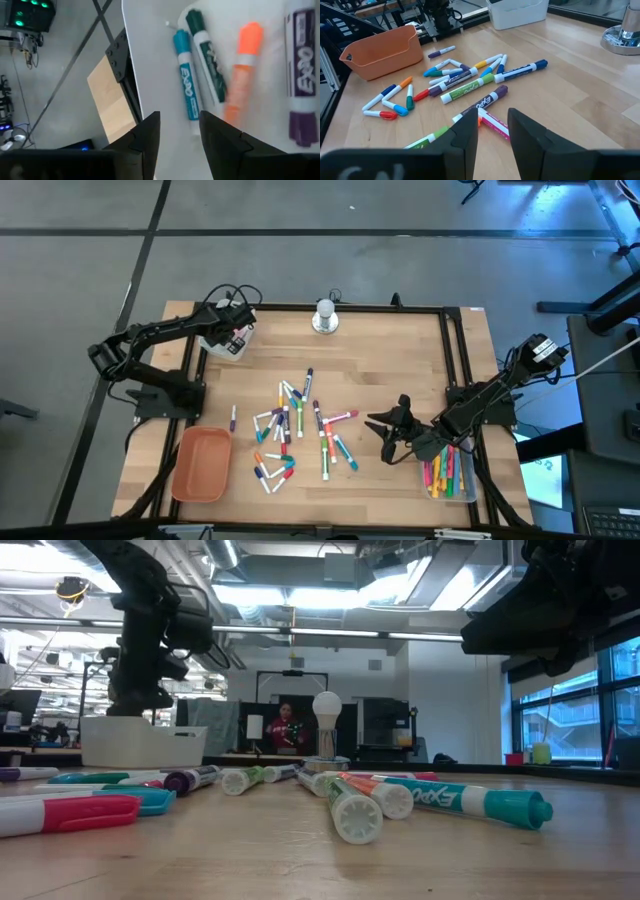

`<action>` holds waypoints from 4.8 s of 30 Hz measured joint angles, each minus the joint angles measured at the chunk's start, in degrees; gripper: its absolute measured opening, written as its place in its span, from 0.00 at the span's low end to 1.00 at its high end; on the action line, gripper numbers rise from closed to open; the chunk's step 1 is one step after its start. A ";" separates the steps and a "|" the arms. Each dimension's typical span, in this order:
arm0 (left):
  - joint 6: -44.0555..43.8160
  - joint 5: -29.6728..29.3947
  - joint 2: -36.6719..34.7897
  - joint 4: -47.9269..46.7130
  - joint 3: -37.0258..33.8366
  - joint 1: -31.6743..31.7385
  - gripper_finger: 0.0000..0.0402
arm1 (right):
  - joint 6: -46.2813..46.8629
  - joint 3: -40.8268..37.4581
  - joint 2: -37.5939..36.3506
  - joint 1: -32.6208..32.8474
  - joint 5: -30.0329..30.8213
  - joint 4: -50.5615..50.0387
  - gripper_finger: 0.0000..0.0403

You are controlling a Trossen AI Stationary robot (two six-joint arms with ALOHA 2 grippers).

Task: Pick & Place Markers
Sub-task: Put the dark blue marker pen into the white bin, then put the light green marker pen into the white bin

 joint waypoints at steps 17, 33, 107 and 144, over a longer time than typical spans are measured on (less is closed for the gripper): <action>-1.50 27.51 -0.01 29.97 -0.02 -9.83 0.34 | 1.97 0.00 0.00 0.01 3.10 0.00 0.26; -11.10 32.75 13.22 46.88 2.49 -27.61 0.34 | 2.38 0.00 0.00 0.01 3.36 0.00 0.26; -5.53 8.48 0.48 12.87 0.04 3.79 0.22 | 8.29 0.00 -0.02 0.24 0.87 -2.69 0.26; 37.07 28.32 18.88 30.44 9.35 -52.83 0.55 | 9.68 0.00 -0.02 0.00 0.98 -6.05 0.26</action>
